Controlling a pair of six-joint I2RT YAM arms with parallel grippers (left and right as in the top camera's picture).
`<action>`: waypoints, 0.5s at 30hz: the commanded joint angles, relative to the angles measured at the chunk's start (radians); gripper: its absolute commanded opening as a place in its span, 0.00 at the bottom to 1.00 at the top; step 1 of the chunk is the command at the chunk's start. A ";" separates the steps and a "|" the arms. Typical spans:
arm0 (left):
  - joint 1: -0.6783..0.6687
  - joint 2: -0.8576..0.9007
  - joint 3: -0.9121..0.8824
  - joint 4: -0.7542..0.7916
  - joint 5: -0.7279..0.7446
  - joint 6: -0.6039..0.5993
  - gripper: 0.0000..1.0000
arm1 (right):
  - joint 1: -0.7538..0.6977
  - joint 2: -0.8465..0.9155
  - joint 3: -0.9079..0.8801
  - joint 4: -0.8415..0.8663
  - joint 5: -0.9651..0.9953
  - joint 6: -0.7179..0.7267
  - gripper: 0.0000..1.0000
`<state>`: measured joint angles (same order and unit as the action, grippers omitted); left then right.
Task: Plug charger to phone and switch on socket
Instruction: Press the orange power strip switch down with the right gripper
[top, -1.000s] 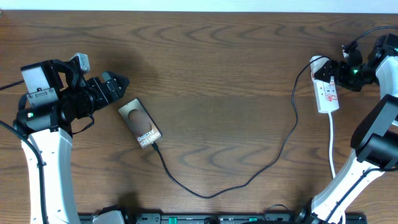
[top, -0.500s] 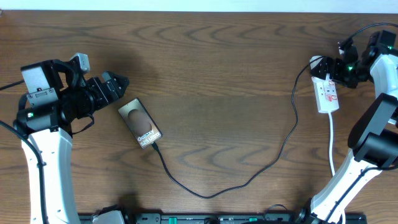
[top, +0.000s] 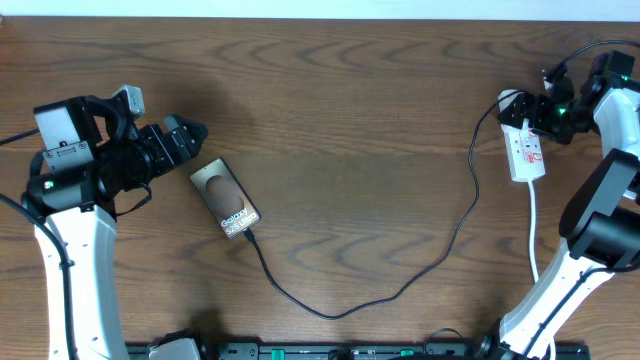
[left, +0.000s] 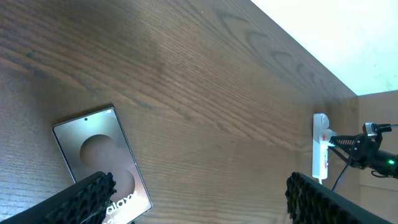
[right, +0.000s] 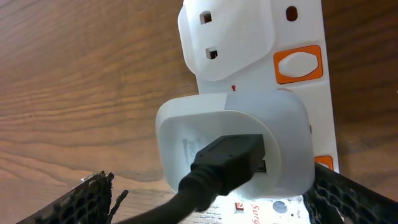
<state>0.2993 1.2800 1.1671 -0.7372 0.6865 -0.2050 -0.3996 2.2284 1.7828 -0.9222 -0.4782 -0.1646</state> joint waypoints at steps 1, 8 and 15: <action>0.002 0.002 0.000 -0.003 0.009 0.018 0.91 | 0.028 0.039 -0.013 -0.005 -0.121 0.011 0.92; 0.002 0.002 0.000 -0.005 0.010 0.026 0.91 | 0.029 0.058 -0.013 -0.014 -0.135 0.023 0.90; 0.002 0.002 0.000 -0.018 0.010 0.026 0.91 | 0.031 0.059 -0.013 -0.021 -0.161 0.030 0.90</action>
<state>0.2993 1.2800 1.1671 -0.7528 0.6865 -0.2016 -0.4019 2.2360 1.7832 -0.9226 -0.4850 -0.1608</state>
